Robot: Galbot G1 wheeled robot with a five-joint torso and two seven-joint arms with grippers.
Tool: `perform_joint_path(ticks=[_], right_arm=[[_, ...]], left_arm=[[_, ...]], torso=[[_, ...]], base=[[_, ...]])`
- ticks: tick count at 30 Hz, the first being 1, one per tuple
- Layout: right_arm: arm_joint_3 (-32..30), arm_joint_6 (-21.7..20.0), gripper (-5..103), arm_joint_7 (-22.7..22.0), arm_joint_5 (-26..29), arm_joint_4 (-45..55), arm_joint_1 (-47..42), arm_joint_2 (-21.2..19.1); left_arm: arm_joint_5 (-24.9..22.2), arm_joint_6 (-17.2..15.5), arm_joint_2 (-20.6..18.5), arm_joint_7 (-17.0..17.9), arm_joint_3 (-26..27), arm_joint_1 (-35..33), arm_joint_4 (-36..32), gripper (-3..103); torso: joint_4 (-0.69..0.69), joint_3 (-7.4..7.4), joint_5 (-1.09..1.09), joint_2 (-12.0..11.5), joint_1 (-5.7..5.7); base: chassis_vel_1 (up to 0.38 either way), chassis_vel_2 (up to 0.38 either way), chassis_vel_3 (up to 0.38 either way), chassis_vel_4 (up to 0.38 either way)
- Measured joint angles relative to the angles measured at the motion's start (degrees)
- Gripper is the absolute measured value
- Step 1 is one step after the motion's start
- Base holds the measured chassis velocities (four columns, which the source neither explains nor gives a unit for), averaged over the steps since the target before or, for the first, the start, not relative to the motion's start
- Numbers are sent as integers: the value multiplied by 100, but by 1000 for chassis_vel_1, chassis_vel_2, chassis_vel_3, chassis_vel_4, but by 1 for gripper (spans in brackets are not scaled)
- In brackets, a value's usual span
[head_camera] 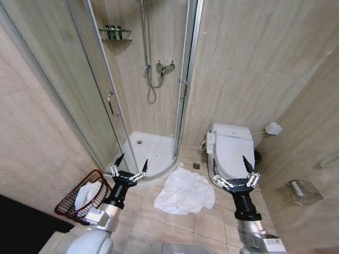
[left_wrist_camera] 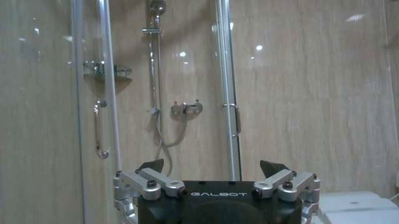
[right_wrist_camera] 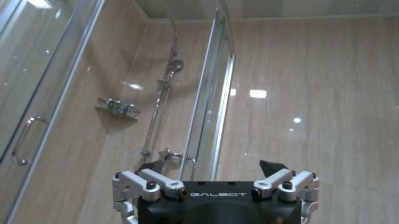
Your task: Discard the used towel into the hamper.
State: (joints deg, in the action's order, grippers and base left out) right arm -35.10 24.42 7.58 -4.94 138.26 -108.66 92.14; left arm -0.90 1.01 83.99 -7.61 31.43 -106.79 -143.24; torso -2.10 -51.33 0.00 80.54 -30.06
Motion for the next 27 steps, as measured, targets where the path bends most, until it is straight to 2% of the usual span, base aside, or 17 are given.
perform_joint_path(ticks=[27], right_arm=[[0, 0, 100, 0, 0, 0, 0, 0]], left_arm=[[0, 0, 0, 0, 0, 0, 0, 100]], torso=[[0, 488, 0, -915, 412]], base=[[2, -1, -1, 2]])
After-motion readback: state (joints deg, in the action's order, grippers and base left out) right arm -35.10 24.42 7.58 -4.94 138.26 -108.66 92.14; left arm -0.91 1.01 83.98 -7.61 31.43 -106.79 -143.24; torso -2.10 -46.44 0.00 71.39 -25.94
